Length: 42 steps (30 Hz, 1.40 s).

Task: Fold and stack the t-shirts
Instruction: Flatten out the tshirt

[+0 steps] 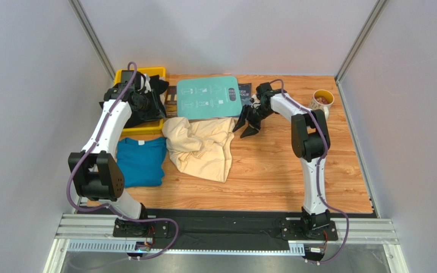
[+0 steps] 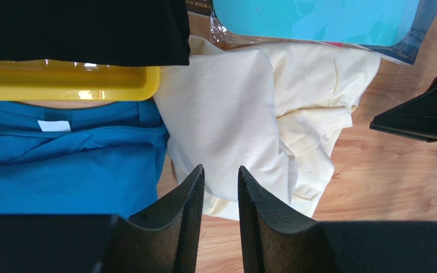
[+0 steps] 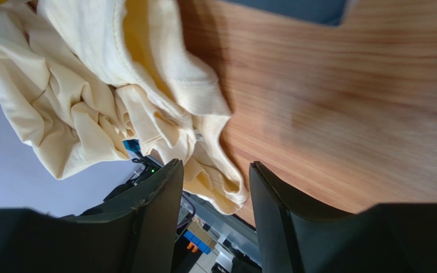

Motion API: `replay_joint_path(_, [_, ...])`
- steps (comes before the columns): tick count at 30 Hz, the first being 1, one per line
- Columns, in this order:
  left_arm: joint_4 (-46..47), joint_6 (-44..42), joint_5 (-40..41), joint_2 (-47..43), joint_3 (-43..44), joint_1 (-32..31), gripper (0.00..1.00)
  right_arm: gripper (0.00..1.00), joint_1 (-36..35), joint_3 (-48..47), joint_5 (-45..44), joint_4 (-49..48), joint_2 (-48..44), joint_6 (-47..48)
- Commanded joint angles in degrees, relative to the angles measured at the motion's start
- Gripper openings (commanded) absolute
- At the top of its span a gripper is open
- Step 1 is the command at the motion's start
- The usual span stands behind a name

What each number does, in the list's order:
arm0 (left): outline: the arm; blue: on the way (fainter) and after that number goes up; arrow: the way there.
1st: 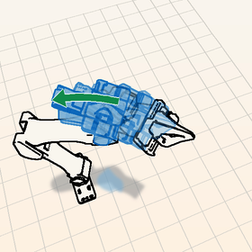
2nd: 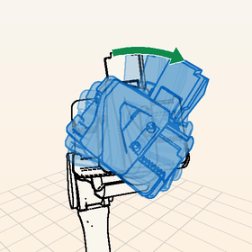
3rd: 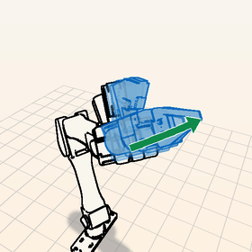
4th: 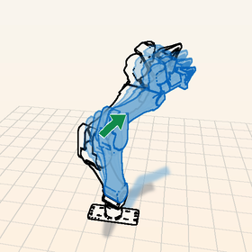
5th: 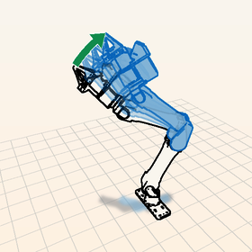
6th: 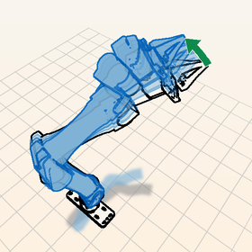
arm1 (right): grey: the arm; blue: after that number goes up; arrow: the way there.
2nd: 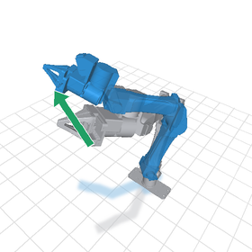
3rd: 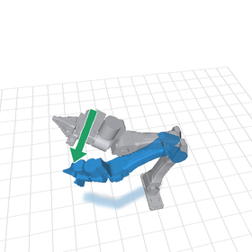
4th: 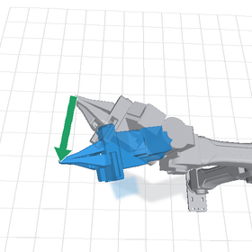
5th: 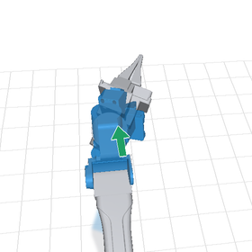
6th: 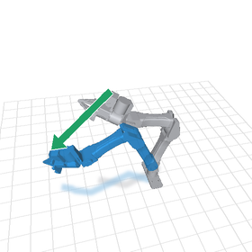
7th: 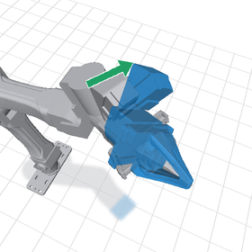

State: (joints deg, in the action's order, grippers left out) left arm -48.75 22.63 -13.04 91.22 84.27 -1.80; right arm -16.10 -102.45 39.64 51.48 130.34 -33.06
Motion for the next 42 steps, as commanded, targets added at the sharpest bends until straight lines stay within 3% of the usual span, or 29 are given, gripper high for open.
replay_joint_path(1, [-0.03, -0.22, -0.94, 1.33, 3.62, -0.39, 0.35, 0.52, 1.16, -3.62, -3.34, 0.9, 2.19, 3.79])
replay_joint_path(12, [-1.52, -0.22, -0.59, 5.54, 8.54, -1.62, 0.35, 0.54, 1.16, -12.15, -1.84, -1.56, 11.15, 4.41])
replay_joint_path(30, [-2.49, 0.04, 0.21, 7.74, 10.21, -2.59, 0.35, 0.54, -0.51, -15.93, 2.72, -5.86, 20.03, 5.29])
replay_joint_path(32, [-2.58, -0.04, 0.21, 8.01, 10.3, -2.77, 0.35, 0.49, -0.86, -15.76, 3.08, -6.39, 20.39, 4.85])
replay_joint_path(34, [-2.58, 0.13, 0.38, 8.1, 10.3, -2.77, 0.34, 0.38, -1.22, -14.97, 2.82, -6.66, 19.86, 4.85])
replay_joint_path(39, [-2.49, -0.04, 0.38, 8.27, 10.3, -2.77, 0.34, 0.26, -1.22, -12.51, 3.25, -9.38, 17.32, 3.62])
replay_joint_path(42, [-2.4, -0.04, 0.03, 8.8, 10.74, -2.86, 0.35, 0.04, -1.13, -10.93, 4.66, -11.14, 16.7, 2.22])
